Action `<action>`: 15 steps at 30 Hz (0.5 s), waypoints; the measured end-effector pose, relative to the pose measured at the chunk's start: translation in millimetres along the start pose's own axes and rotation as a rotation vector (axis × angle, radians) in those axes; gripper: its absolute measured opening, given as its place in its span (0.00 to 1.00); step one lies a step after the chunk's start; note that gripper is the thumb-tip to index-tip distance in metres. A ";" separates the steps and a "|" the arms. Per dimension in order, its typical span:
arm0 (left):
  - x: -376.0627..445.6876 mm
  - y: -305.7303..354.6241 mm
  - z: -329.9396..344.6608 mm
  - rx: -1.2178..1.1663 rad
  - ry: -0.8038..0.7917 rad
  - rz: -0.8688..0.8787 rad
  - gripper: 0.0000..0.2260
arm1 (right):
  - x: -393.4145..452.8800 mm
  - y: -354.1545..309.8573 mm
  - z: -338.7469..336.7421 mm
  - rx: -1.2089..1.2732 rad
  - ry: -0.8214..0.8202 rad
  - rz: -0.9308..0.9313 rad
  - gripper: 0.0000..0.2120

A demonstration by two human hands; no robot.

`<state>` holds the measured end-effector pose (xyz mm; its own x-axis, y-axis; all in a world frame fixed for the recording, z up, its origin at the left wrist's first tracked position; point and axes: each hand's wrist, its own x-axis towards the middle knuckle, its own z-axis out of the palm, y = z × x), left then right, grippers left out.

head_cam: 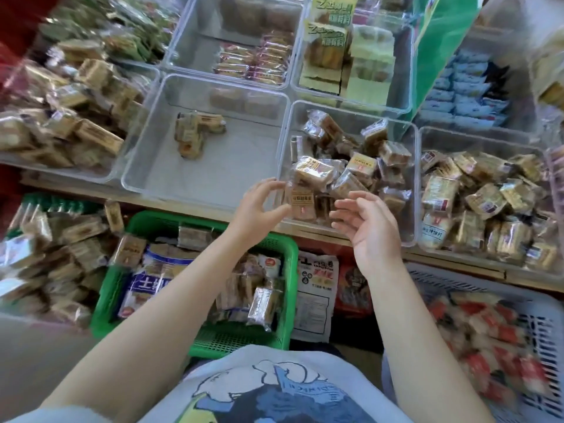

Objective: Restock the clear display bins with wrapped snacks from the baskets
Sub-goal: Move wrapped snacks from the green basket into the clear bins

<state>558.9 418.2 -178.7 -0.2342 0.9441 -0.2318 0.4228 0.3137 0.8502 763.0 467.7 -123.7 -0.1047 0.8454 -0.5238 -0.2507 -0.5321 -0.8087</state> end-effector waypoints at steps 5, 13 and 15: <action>-58.8 -51.7 -27.9 0.208 0.275 0.027 0.03 | -12.4 72.9 35.4 -0.265 -0.266 0.277 0.12; -95.8 -154.0 -27.1 0.550 -0.338 -0.314 0.31 | -24.5 173.5 57.3 -0.420 -0.084 0.566 0.08; -100.6 -167.7 -15.3 0.742 -0.479 -0.225 0.43 | -26.1 181.2 57.9 -0.416 -0.052 0.578 0.08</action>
<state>498.2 269.0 -290.7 -0.0610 0.7414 -0.6683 0.9048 0.3238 0.2767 664.6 351.9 -241.1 -0.1588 0.4181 -0.8944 0.2456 -0.8607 -0.4460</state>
